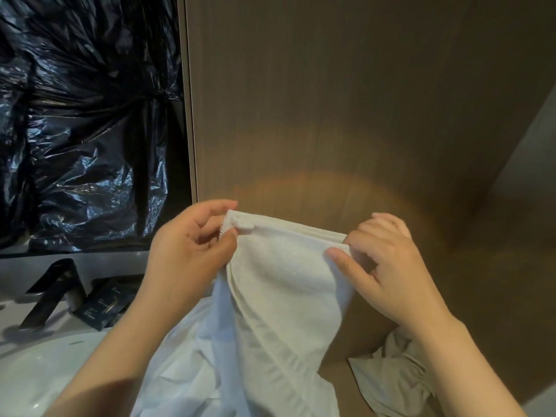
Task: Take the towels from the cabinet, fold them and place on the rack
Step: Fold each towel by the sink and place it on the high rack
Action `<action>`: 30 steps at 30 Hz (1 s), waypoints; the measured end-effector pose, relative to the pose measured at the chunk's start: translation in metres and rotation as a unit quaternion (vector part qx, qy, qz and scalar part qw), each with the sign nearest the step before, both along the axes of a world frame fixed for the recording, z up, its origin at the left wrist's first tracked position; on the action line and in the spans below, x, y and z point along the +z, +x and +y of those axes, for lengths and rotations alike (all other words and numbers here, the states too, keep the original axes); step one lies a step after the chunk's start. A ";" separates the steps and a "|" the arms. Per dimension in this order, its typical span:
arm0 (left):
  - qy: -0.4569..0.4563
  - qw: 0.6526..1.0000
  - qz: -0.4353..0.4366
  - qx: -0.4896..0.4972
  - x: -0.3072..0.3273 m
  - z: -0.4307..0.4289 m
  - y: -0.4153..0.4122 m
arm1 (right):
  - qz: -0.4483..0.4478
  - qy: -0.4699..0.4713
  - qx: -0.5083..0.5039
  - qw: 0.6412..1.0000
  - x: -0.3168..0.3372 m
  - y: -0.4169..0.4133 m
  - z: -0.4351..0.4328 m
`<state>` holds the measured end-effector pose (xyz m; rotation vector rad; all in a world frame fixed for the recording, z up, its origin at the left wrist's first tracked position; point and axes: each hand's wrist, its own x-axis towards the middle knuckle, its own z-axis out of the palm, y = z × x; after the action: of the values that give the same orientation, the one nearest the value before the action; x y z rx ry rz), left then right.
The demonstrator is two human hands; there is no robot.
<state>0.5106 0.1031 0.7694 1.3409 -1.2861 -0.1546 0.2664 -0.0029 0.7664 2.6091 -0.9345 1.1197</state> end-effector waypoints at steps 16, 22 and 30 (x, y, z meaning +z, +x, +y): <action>-0.150 0.985 -0.079 0.027 0.106 -0.028 0.025 | -0.060 -0.214 -0.017 0.975 0.123 0.027 -0.026; -0.171 0.984 -0.056 0.002 0.131 -0.033 0.029 | -0.084 -0.201 -0.014 0.976 0.146 0.033 -0.027; -0.177 0.984 -0.015 -0.031 0.135 -0.028 0.028 | -0.040 -0.156 -0.036 0.986 0.153 0.034 -0.021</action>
<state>0.5382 0.0753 0.9048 1.0022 -1.3112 0.0515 0.3004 -0.0235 0.9197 2.2785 -0.7877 1.2480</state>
